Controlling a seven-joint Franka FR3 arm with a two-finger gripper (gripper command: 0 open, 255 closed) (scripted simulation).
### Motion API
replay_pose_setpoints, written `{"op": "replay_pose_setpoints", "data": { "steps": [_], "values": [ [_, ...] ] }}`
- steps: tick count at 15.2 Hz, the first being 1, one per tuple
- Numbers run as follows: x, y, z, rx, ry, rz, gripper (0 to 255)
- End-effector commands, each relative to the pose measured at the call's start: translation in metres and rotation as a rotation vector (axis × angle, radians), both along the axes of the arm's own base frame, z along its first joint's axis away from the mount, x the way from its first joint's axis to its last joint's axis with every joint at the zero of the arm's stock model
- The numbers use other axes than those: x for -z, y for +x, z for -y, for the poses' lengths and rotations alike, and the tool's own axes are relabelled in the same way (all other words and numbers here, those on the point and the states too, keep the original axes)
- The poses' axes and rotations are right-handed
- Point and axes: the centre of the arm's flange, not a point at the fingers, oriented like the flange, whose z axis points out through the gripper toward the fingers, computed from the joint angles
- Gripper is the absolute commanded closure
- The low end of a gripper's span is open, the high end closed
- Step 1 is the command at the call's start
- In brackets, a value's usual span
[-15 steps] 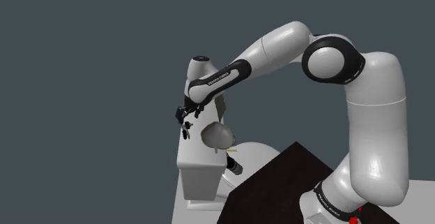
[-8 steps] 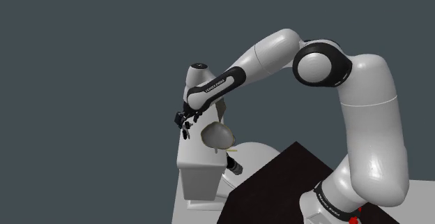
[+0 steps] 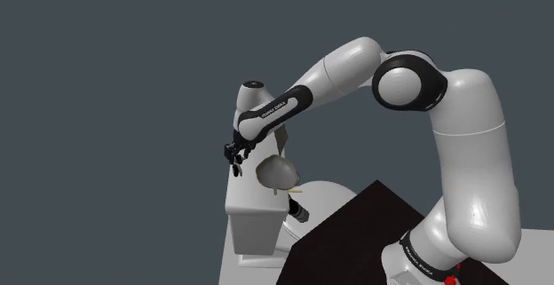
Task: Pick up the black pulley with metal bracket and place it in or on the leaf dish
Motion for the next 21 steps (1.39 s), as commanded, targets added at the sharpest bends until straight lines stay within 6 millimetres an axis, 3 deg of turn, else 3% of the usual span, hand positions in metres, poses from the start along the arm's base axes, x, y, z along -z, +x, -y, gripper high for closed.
{"op": "replay_pose_setpoints", "data": {
  "steps": [1, 8, 21],
  "values": [
    [0.0, 0.0, 0.0, 0.0, 0.0, 0.0, 255],
    [0.0, 0.0, 0.0, 0.0, 0.0, 0.0, 255],
    [-0.069, 0.0, 0.0, 0.0, 0.0, 0.0, 255]
  ]
}}
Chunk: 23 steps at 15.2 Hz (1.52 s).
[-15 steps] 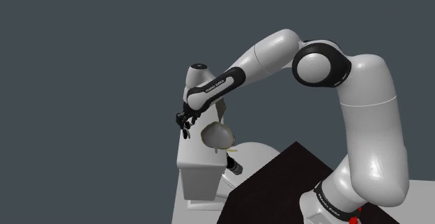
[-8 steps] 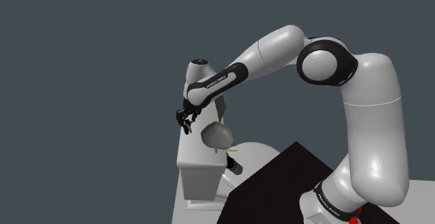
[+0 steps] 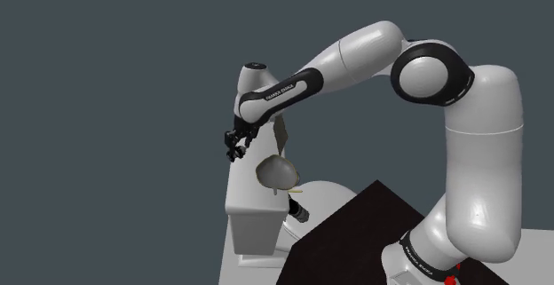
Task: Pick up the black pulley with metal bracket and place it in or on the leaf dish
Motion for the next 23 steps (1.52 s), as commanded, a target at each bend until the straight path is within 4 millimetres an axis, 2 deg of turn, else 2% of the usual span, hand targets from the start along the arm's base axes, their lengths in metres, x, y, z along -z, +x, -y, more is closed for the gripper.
{"op": "replay_pose_setpoints", "data": {
  "steps": [1, 10, 23],
  "values": [
    [-0.012, 0.0, -0.001, 0.0, 0.0, 0.0, 255],
    [-0.058, 0.0, -0.001, 0.0, 0.0, 0.0, 255],
    [-0.064, -0.153, 0.078, 0.0, 0.0, 0.0, 255]
  ]
}}
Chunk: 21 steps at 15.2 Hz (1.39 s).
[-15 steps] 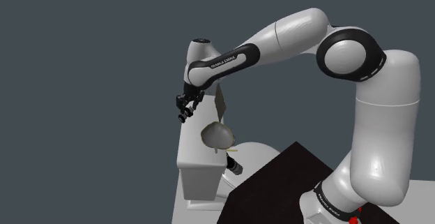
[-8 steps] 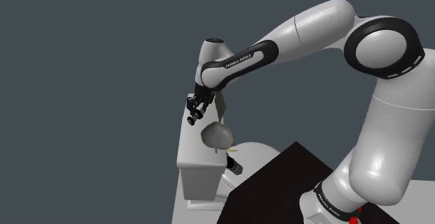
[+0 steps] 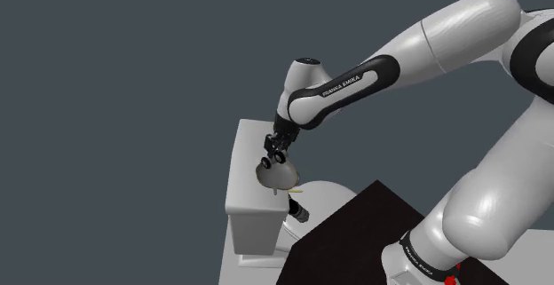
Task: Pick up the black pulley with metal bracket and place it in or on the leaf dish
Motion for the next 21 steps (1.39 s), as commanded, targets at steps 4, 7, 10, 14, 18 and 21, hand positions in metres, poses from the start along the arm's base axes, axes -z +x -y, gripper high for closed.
{"op": "replay_pose_setpoints", "data": {
  "steps": [4, 7, 10, 14, 18, 21],
  "values": [
    [0.02, -0.014, 0.007, 0.0, 0.0, 0.0, 255],
    [0.036, -0.014, 0.007, 0.0, 0.0, 0.0, 255],
    [0.052, -0.014, 0.007, 0.0, 0.0, 0.0, 255],
    [0.073, -0.014, 0.007, 0.0, 0.0, 0.0, 255],
    [0.075, -0.014, 0.007, 0.0, 0.0, 0.0, 255],
    [0.075, -0.014, 0.007, 0.0, 0.0, 0.0, 255]
  ]
}}
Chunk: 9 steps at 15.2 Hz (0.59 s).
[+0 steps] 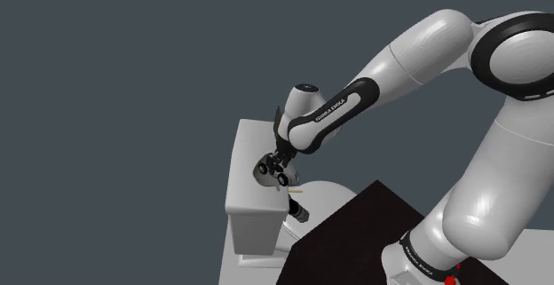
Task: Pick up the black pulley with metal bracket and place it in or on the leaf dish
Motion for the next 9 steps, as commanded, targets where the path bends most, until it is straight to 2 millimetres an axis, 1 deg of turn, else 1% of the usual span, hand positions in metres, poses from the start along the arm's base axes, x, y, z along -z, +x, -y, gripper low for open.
{"op": "replay_pose_setpoints", "data": {
  "steps": [1, 2, 7, 9],
  "values": [
    [0.0, 0.0, 0.0, 0.0, 0.0, 0.0, 255],
    [0.0, 0.0, 0.0, 0.0, 0.0, 0.0, 0],
    [0.0, 0.0, 0.0, 0.0, 0.0, 0.0, 0],
    [-0.026, -0.001, 0.002, 0.0, 0.0, 0.0, 0]
  ]
}}
